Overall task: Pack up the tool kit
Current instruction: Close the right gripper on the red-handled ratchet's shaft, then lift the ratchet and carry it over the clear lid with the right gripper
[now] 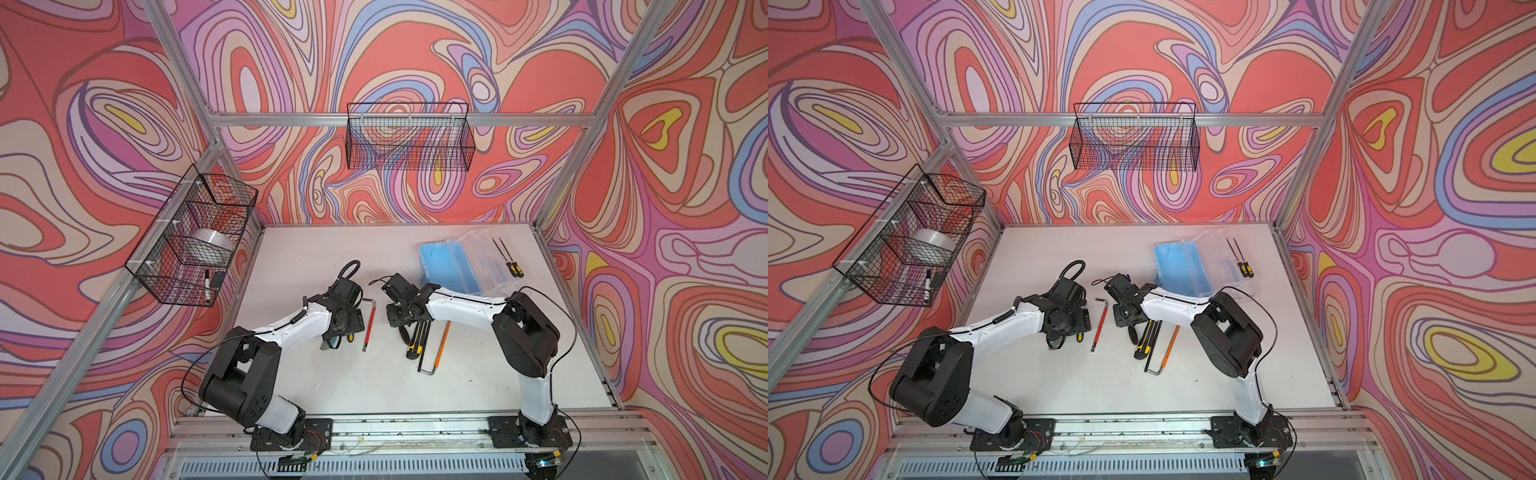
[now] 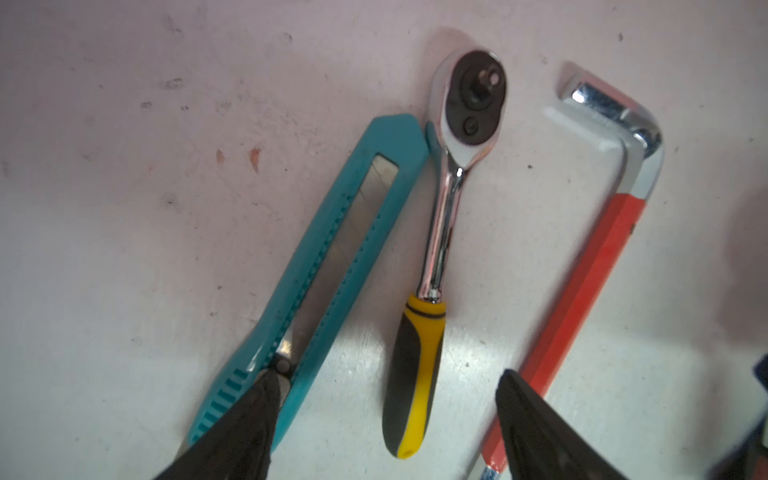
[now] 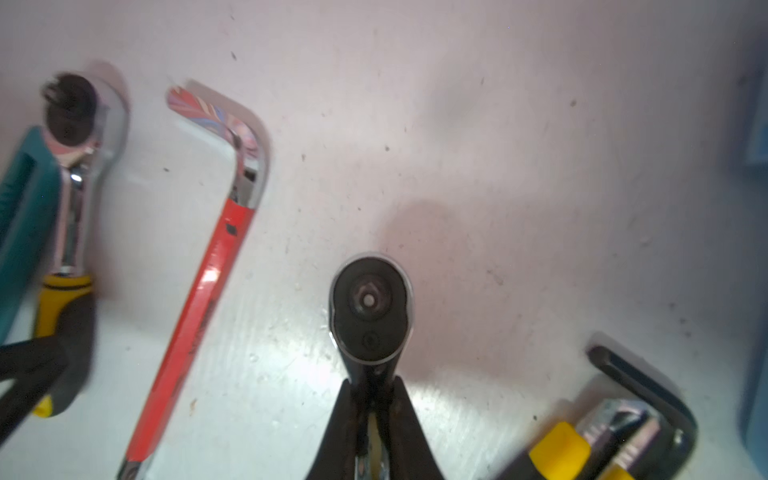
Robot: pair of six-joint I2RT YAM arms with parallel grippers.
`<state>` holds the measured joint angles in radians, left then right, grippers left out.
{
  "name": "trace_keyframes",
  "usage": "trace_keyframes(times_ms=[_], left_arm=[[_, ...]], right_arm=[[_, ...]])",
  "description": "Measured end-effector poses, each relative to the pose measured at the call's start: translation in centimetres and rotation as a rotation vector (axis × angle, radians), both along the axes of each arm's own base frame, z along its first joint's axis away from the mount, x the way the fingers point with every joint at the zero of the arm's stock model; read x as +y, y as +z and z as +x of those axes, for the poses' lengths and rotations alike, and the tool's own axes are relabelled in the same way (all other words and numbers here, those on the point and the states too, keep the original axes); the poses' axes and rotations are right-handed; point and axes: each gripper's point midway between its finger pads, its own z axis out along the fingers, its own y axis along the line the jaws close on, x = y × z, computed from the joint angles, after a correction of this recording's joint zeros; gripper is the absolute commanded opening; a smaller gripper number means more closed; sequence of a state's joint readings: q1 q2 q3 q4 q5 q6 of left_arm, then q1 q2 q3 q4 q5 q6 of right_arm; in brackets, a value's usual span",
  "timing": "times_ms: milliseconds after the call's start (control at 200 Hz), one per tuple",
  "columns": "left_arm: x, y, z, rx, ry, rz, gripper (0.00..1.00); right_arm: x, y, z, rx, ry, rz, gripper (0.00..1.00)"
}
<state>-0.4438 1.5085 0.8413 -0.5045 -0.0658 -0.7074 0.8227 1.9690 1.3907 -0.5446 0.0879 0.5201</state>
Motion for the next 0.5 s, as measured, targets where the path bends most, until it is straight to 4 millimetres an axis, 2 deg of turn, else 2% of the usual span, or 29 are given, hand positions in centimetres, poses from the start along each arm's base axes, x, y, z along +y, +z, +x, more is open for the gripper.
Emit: trace_keyframes(times_ms=[155,290,391,501], left_arm=[[-0.1,-0.1,0.0,0.005,-0.003,-0.005,0.81],[-0.2,-0.3,0.0,0.009,-0.007,-0.006,0.8],[-0.3,-0.3,0.2,0.01,-0.011,-0.007,0.8],[-0.4,-0.5,0.3,0.012,-0.012,-0.007,0.79]], right_arm=[[0.1,4.3,1.2,-0.062,-0.002,0.059,0.0],[-0.8,7.5,2.4,-0.111,-0.017,0.094,0.0],[-2.2,9.0,3.1,-0.139,-0.028,0.09,0.0],[-5.1,10.6,4.3,-0.171,-0.059,0.061,0.0]])
